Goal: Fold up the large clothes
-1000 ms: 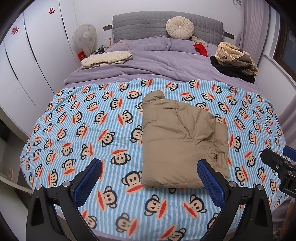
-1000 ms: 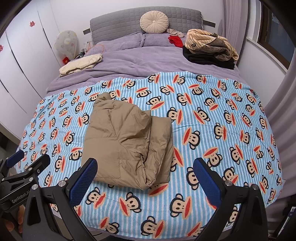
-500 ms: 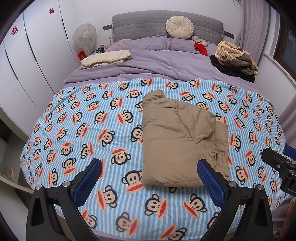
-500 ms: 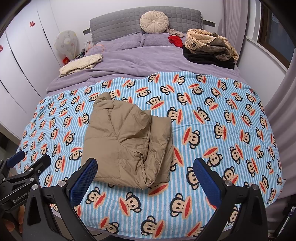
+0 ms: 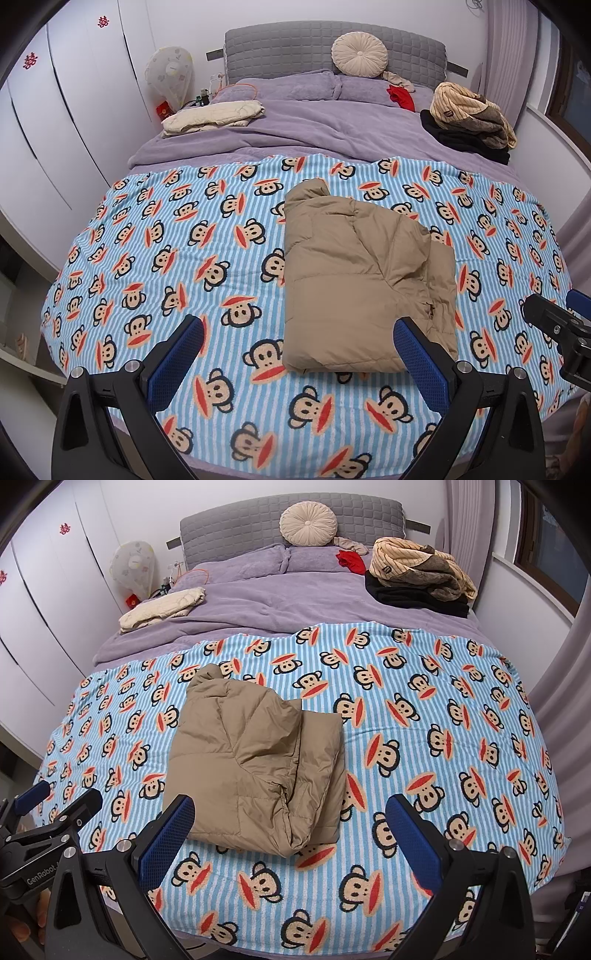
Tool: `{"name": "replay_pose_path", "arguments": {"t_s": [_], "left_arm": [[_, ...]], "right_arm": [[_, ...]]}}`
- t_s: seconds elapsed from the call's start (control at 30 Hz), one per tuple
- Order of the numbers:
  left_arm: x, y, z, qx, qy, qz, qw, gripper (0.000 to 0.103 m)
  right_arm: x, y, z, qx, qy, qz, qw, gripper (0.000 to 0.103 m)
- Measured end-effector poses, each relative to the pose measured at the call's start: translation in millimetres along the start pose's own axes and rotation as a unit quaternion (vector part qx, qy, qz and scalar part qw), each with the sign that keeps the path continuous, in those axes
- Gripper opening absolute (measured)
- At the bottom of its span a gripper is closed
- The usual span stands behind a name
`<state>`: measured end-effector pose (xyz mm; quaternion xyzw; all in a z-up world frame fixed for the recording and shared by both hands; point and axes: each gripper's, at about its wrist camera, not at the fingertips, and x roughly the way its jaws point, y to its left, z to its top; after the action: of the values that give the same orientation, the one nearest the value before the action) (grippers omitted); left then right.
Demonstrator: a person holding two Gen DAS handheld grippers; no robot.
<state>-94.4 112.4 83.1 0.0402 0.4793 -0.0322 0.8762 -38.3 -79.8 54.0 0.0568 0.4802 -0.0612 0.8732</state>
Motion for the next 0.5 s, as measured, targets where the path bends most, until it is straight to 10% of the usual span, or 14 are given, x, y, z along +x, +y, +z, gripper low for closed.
{"name": "replay_pose_path", "arguments": {"t_s": [0.5], "left_arm": [[-1.4,-1.8,-0.8,0.005,-0.004,0.006,1.0,0.103]], "right_arm": [[0.5,-0.1,-0.1,0.0,0.001,0.001,1.0,0.103]]}}
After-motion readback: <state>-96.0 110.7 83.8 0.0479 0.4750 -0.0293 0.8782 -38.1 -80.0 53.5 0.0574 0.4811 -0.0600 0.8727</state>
